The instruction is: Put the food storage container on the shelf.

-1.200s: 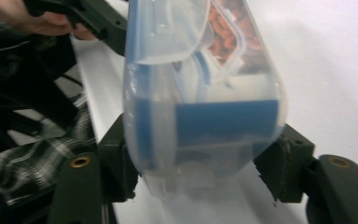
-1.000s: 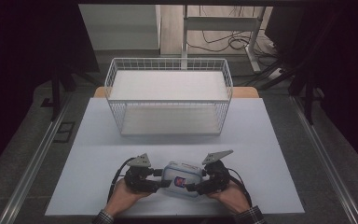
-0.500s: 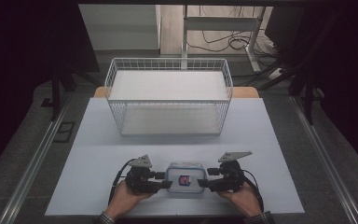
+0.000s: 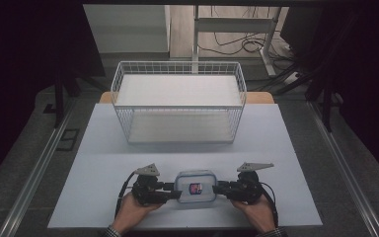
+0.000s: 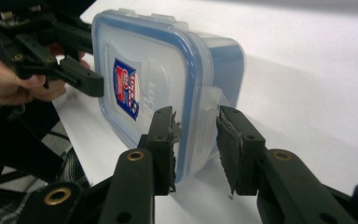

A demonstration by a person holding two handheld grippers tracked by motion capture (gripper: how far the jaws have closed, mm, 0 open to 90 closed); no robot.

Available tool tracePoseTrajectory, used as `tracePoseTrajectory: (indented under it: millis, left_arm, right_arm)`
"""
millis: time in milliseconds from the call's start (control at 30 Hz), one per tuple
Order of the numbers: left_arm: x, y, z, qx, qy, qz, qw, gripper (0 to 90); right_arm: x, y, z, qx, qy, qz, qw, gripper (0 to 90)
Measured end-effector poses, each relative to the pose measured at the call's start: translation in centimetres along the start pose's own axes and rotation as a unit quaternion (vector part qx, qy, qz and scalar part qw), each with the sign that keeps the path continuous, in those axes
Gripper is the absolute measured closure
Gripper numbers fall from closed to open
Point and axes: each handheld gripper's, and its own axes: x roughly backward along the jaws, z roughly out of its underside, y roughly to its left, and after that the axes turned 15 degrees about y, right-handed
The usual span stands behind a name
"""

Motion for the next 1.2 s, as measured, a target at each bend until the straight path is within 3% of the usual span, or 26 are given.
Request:
tracePoseTrajectory:
  millis: [100,300,433,833,867,933,1133,1200]
  left_arm:
    - [0.1,0.2,0.1,0.004,-0.002,0.012,0.9999,58.1]
    - [0.1,0.5,0.1,-0.01,-0.003,0.016,0.9998,58.6]
    - [0.1,0.6,0.1,-0.007,-0.002,0.019,0.9998,58.7]
    - [0.3,1.0,0.4,0.022,-0.013,0.023,0.9994,57.9]
    - [0.5,1.1,0.5,0.021,-0.021,0.026,0.9992,63.3]
    - [0.6,1.2,0.5,0.023,-0.018,0.014,0.9995,68.3]
    - [0.6,1.1,0.4,0.02,-0.019,0.015,0.9995,67.6]
    - [0.5,1.3,0.4,0.022,-0.019,0.005,0.9996,60.5]
  right_arm:
    - [-0.2,-0.3,-0.2,-0.002,0.004,-0.007,1.0,61.8]
    - [-0.3,-1.2,-0.5,0.007,0.011,-0.028,0.9995,52.5]
    - [-1.1,-1.1,-0.6,0.024,0.023,-0.036,0.9988,50.0]
    - [-0.9,-1.2,-0.4,0.012,0.017,-0.049,0.9986,53.3]
    - [-0.8,-1.2,-0.3,0.011,0.015,-0.051,0.9985,54.0]
    - [-0.6,-1.3,-0.2,0.01,0.008,-0.054,0.9984,55.2]
    - [-0.5,-1.4,-0.2,-0.003,0.009,-0.057,0.9983,56.0]
    - [-0.6,-1.4,-0.3,-0.002,0.011,-0.057,0.9983,56.8]
